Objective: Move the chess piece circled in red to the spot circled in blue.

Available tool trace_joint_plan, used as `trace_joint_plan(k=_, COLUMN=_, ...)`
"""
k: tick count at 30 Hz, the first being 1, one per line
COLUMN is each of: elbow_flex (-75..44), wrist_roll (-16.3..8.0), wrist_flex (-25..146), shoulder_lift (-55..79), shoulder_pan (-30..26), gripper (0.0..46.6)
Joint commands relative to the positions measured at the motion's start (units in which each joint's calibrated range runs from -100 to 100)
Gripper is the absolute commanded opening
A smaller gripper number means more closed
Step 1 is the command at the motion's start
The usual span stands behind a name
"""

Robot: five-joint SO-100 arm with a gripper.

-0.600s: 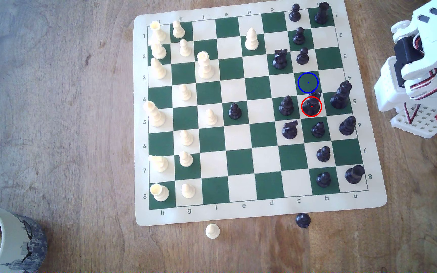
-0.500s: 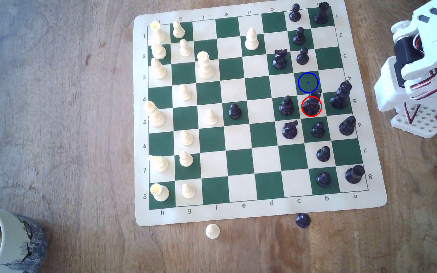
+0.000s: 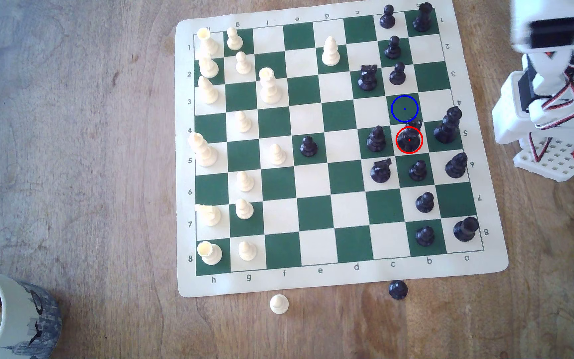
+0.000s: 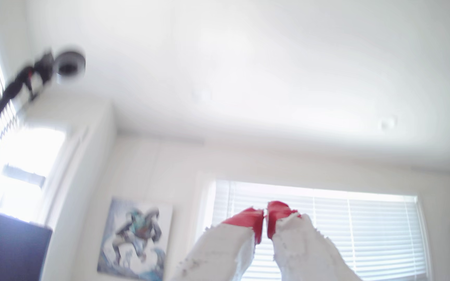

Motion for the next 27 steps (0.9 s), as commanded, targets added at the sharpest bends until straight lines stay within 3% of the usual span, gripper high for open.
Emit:
trace_joint_plan(k=1, elbow_flex=-7.37, wrist_roll=-0.24, wrist_flex=16.18, shoulder_lift=-0.2, shoulder_pan=5.24, gripper=0.2)
trace_joint_plan(k=4, elbow_flex=-16.8, wrist_roll=-0.29, wrist_flex=45.99, shoulder_lift=-0.2, shoulder_pan=8.37, gripper=0.2)
trace_joint_plan(k=10, elbow_flex=-25.23, wrist_roll=-0.34, wrist_flex=71.62, shoulder_lift=-0.2, shoulder_pan=10.09, gripper=0.2)
trace_joint_plan(k=13, elbow_flex=-32.03, wrist_roll=-0.44, wrist_flex=92.67, shoulder_lift=2.35, shoulder_pan=8.6, gripper=0.2)
trace_joint_plan(k=19, elbow_flex=-40.83, wrist_roll=-0.59, wrist_flex=107.01, shoulder_lift=10.25, shoulder_pan=2.82, gripper=0.3)
trace_joint_plan(k=20, elbow_flex=-46.72, wrist_roll=-1.9, wrist_flex=112.82, shoulder_lift=16.27, shoulder_pan=1.02, gripper=0.3)
trace_joint_plan(k=22, elbow_flex=-49.26, wrist_roll=-2.3, wrist_flex=115.28, shoulder_lift=20.09, shoulder_pan=1.02, gripper=0.5)
trace_joint_plan(k=27, elbow_flex=-49.35, wrist_roll=-4.79, wrist_flex=118.47, shoulder_lift=25.27, shoulder_pan=-0.78, gripper=6.6)
